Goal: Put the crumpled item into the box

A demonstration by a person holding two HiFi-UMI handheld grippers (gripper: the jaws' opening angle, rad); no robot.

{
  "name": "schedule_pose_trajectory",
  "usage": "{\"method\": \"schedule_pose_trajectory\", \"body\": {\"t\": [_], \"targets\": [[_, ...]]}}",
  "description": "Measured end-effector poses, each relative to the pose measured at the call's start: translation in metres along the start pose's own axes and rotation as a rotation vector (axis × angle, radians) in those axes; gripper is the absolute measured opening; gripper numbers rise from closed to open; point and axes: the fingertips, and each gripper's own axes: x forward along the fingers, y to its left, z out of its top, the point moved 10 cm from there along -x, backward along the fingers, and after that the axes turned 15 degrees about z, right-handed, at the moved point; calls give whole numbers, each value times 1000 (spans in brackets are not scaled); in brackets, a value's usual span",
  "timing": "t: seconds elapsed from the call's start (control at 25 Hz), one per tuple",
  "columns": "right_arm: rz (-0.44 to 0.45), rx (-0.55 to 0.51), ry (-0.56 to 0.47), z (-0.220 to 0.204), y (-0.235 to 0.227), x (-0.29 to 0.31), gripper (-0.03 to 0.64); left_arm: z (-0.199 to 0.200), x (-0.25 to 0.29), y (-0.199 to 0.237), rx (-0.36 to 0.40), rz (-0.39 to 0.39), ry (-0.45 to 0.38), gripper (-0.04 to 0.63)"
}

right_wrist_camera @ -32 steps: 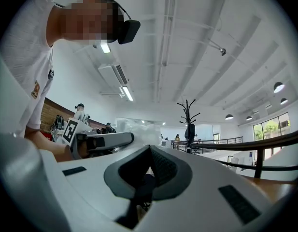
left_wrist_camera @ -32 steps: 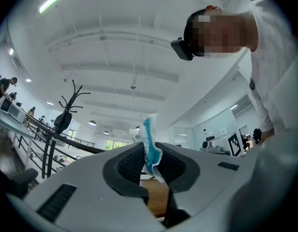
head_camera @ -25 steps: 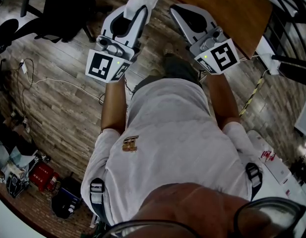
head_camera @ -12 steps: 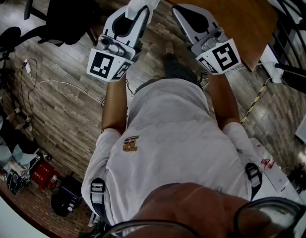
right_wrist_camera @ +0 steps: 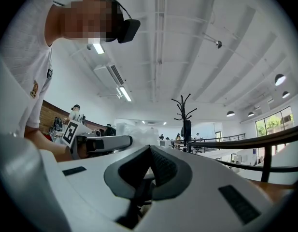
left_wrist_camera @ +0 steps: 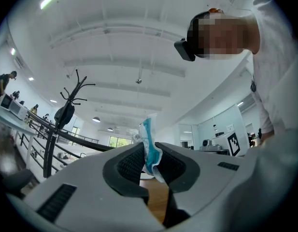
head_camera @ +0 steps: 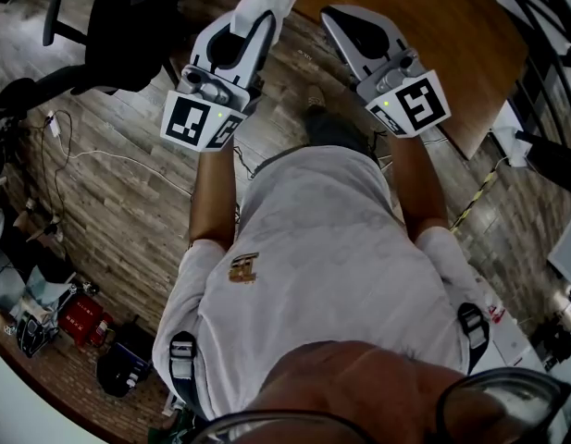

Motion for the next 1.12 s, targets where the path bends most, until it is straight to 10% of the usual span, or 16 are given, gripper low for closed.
{"method": "schedule_pose_trajectory", "body": {"t": [1.12], "targets": [[78,7,24,-35,-225,11,32,-57,191,46,27,94,77,77]]}}
